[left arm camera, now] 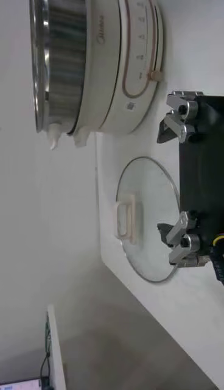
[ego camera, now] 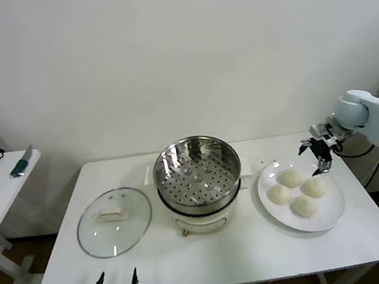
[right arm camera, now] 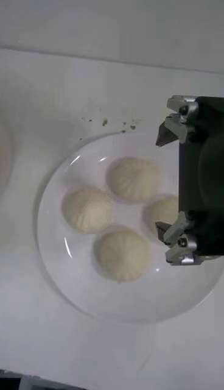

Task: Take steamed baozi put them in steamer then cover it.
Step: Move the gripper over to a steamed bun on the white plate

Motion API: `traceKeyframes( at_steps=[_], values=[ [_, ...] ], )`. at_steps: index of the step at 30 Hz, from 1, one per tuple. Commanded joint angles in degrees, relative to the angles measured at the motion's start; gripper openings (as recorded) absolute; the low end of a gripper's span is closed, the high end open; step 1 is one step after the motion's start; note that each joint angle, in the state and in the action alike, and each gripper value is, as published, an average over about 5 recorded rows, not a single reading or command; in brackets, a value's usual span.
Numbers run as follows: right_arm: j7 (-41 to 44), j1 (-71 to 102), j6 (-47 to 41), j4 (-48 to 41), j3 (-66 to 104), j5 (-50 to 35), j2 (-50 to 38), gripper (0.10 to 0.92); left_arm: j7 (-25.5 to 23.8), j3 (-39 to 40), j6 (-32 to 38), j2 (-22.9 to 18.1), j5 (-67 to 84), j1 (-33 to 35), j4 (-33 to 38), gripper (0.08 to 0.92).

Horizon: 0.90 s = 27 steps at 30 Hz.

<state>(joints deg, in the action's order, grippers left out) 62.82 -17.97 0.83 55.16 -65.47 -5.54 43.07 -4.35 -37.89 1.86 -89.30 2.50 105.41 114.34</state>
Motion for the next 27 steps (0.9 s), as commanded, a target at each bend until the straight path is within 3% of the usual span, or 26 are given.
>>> traceKeyframes(
  at_steps=[1,16,27],
  values=[
    [0.56,0.66,-1.11,-10.48,-2.51,-0.03,8.56,0.823,-0.02,0.05,0.11,-0.03,-0.09,0.10,0.14,0.823],
    [2.17,7.76,1.17,-22.89,6.04,3.63,14.04,0.823,-0.28,0.44,1.30,0.19,-1.55,0.51,-0.38,0.823],
    [1.39,9.88,2.73,-27.07,9.82,6.72,16.56,0.823,-0.37,1.11,1.49,0.37,-1.52,0.14,-1.19,0.823]
  ],
)
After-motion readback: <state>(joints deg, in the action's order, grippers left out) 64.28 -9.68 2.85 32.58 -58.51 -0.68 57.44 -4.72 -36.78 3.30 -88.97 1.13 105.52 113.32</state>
